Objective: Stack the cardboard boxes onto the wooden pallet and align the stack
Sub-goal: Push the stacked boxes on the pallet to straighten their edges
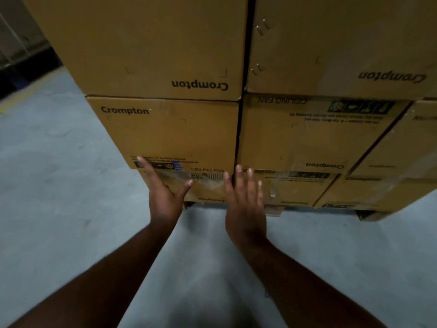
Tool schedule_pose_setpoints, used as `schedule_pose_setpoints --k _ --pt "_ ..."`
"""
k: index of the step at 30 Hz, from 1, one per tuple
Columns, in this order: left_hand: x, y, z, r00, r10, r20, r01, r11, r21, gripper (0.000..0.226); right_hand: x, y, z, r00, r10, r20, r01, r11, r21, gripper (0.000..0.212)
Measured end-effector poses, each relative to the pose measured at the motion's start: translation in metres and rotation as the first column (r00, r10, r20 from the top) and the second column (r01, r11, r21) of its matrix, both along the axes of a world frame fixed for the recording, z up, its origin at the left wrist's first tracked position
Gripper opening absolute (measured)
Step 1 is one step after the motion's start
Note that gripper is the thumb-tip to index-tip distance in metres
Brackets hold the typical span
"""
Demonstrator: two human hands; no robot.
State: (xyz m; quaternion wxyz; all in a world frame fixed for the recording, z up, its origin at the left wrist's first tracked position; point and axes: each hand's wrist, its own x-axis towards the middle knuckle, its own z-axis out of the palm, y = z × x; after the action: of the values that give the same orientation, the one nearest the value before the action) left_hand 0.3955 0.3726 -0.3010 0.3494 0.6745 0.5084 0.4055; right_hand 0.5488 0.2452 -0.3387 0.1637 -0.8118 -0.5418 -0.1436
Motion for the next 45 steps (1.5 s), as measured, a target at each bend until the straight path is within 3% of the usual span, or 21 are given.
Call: schedule_pose_setpoints --k 4,9,15,30,36,45 --pt "0.020 0.000 -0.004 0.996 0.075 0.048 -0.076 0.997 0.024 0.143 -0.002 0.006 -0.011 0.995 0.065 0.070 -0.061 0.997 -0.055 0.108" --pt "0.040 0.000 -0.002 0.986 0.152 0.063 -0.154 0.988 0.032 0.145 -0.008 0.009 -0.005 1.000 -0.013 0.001 0.013 0.987 -0.162 0.111" --pt "0.048 -0.002 0.000 0.975 0.222 0.024 -0.223 0.974 0.028 0.144 -0.012 0.014 -0.002 0.998 -0.052 -0.033 0.045 0.982 -0.184 0.112" --pt "0.054 0.006 -0.008 0.968 0.247 0.044 -0.249 0.967 0.052 0.148 -0.034 0.024 0.001 0.972 -0.179 -0.155 0.155 0.976 -0.153 0.106" --pt "0.056 0.004 -0.005 0.964 0.263 0.031 -0.264 0.964 0.042 0.146 -0.043 0.034 0.007 0.932 -0.164 -0.323 0.120 0.981 -0.152 0.110" --pt "0.060 0.009 -0.008 0.962 0.267 0.056 -0.270 0.962 0.052 0.144 -0.038 0.044 0.002 0.943 -0.156 -0.294 0.131 0.986 -0.102 0.105"
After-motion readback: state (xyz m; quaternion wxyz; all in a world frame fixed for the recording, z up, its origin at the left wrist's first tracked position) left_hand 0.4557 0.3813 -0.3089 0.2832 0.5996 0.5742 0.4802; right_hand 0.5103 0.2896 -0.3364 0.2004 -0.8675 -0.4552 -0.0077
